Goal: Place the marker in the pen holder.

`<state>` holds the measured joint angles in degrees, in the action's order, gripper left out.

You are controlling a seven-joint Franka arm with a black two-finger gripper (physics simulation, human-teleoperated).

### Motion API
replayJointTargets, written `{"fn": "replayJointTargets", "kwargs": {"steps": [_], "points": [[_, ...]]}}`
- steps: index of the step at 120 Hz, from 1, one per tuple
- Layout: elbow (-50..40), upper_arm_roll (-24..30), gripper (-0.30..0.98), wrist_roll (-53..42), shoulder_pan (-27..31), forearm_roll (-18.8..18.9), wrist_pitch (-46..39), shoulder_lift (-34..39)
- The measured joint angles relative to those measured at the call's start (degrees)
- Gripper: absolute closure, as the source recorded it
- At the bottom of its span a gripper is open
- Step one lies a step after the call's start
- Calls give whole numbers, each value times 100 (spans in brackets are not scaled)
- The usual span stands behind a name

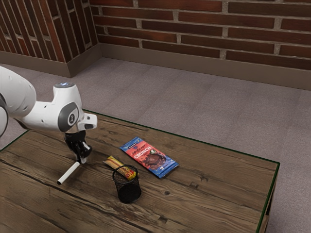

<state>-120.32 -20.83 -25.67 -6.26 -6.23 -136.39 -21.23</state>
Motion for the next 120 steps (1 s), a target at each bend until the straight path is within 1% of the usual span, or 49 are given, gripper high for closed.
{"fn": "replayJointTargets", "kwargs": {"steps": [14,24,38,58,72,84,101,120], "points": [[-23,-1,71,17,-5,30,-31,30],[-24,-2,74,47,-56,67,-52,228],[-13,-3,77,106,-177,120,-75,738],[-8,115,78,242,-548,148,-13,1622],[-3,182,79,366,-910,-194,251,2144],[55,235,79,562,-1249,-526,683,2453],[105,256,79,959,-1722,-953,1372,2565],[-11,256,79,1352,-1965,-1169,1810,2543]]}}
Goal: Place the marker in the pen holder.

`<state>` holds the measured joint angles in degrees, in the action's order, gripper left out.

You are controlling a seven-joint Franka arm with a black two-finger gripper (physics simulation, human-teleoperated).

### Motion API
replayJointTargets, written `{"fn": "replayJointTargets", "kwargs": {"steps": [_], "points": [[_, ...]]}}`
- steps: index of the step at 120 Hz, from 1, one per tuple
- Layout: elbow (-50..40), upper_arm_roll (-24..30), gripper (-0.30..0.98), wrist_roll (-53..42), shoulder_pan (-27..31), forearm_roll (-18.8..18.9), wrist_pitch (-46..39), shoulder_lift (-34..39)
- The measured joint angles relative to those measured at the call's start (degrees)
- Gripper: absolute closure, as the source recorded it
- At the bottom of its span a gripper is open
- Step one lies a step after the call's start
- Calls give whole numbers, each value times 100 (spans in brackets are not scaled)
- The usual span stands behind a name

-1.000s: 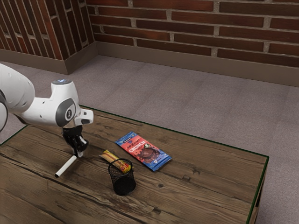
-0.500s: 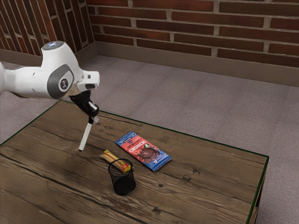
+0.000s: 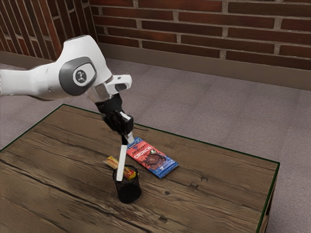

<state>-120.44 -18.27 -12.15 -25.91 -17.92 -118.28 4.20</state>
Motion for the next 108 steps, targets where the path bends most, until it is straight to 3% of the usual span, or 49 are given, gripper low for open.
{"fn": "replayJointTargets", "kwargs": {"steps": [20,36,73,108], "points": [[-33,-8,79,296,3,-45,176,-113],[164,-10,79,388,55,214,120,-148],[172,204,79,280,325,591,-975,-525],[-255,216,79,297,102,728,-1608,-464]]}}
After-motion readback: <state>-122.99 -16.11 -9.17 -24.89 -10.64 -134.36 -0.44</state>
